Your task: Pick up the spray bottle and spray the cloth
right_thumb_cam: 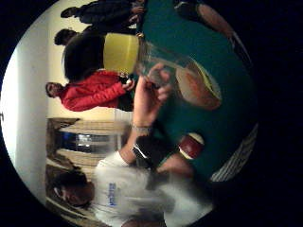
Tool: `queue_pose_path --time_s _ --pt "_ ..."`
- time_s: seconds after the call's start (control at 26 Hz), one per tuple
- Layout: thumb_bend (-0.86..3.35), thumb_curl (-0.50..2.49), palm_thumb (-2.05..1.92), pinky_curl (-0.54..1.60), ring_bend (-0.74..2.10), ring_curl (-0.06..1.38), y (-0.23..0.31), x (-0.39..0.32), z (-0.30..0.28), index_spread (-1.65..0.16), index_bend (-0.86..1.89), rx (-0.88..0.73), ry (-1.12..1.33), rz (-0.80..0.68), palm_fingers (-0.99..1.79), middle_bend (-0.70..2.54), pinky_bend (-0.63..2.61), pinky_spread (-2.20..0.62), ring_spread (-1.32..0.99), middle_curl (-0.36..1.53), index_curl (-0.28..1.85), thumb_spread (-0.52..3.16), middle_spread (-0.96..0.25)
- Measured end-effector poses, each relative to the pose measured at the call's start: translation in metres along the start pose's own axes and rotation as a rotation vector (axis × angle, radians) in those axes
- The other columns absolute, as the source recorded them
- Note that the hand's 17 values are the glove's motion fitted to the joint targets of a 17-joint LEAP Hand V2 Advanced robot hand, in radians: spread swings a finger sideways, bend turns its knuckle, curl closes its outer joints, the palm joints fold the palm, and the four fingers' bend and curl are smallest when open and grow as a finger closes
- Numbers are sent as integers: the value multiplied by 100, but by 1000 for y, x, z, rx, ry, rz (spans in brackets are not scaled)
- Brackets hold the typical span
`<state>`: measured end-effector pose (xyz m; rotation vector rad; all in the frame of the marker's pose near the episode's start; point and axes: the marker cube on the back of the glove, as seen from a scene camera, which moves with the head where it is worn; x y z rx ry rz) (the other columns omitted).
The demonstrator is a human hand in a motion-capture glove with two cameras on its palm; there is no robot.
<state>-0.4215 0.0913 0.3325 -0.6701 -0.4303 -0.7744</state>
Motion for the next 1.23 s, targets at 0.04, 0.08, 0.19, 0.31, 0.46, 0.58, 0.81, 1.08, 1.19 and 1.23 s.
queue_pose_path --time_s 0.04,0.08,0.19,0.31,0.46,0.58,0.81,1.08,1.19,1.23 --pt "-7 53 38 35 26 33 6 0 -2 -42 16 8 78 -12 37 24 33 16 -16 39 42 81 -19" --pt "-6 52 37 34 24 32 14 1 -4 -42 16 8 159 -27 37 24 32 17 -16 39 41 81 -19" --pt "-6 50 36 34 23 31 41 2 -13 -43 16 -14 327 -74 35 21 32 18 -16 38 40 82 -19" --pt "-5 48 34 34 22 31 74 1 -25 -44 15 -41 379 -120 35 20 32 19 -15 37 38 82 -19" --pt "-5 45 34 34 21 31 121 -1 -47 -44 14 -43 451 -145 35 18 32 20 -15 36 36 83 -20" --pt "-5 44 31 34 23 31 152 1 -72 -45 14 -24 506 -131 37 18 32 20 -15 36 35 83 -19" --pt "-5 41 28 34 24 31 194 -3 -128 -45 14 39 564 -115 37 18 32 21 -15 35 33 82 -19" --pt "-5 39 26 35 29 33 218 -18 -180 -45 12 109 593 -86 42 18 36 20 -15 34 30 82 -18" --pt "-4 39 25 35 29 33 223 -22 -186 -45 13 117 589 -93 41 18 37 19 -15 34 29 81 -18" --pt "-4 38 25 36 29 33 223 -23 -186 -45 14 118 588 -95 41 18 36 19 -15 34 29 81 -18"
